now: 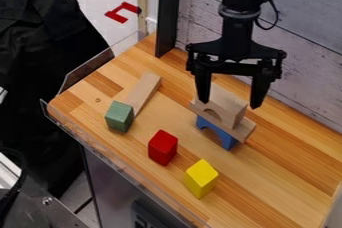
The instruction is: Put the arch on top of the red and yellow blocks
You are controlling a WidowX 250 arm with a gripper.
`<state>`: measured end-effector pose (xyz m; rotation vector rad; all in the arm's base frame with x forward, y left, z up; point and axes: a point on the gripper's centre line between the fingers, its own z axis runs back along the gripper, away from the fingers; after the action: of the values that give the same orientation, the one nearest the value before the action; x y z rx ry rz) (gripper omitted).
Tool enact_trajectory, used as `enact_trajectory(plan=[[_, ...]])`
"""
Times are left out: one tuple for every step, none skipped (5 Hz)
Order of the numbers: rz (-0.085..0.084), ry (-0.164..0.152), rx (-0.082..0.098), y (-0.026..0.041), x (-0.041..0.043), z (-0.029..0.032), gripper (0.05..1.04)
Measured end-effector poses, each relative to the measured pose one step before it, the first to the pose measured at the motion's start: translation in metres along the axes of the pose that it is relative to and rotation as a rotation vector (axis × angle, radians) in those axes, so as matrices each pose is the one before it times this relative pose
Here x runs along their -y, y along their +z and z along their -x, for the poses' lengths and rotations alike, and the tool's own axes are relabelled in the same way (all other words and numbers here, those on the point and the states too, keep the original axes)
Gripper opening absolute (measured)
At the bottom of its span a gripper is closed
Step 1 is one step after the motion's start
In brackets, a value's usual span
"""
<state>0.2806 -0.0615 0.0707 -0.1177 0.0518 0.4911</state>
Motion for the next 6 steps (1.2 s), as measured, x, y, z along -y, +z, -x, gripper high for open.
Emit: enact_trajectory(plan=[[-0.0179,0.1559,0.0358,-0.00196,-0.00091,-0.00457,1.001],[-0.0327,0.2304,0.0215,-0.0063,-0.0014,-0.00321,1.001],[0.0556,0.215,0.0024,-0.00621,0.00293,0.00163,1.001],[0.0601,0.2131,0.0376,0.00186,-0.00019,-0.0035,1.001],[0.0305,0.0897,0.0042,-0.00047,0.00329,-0.0012,1.001],[0.0021,0.0357,0.0033,-0.00026,0.0004,-0.00432,1.001]])
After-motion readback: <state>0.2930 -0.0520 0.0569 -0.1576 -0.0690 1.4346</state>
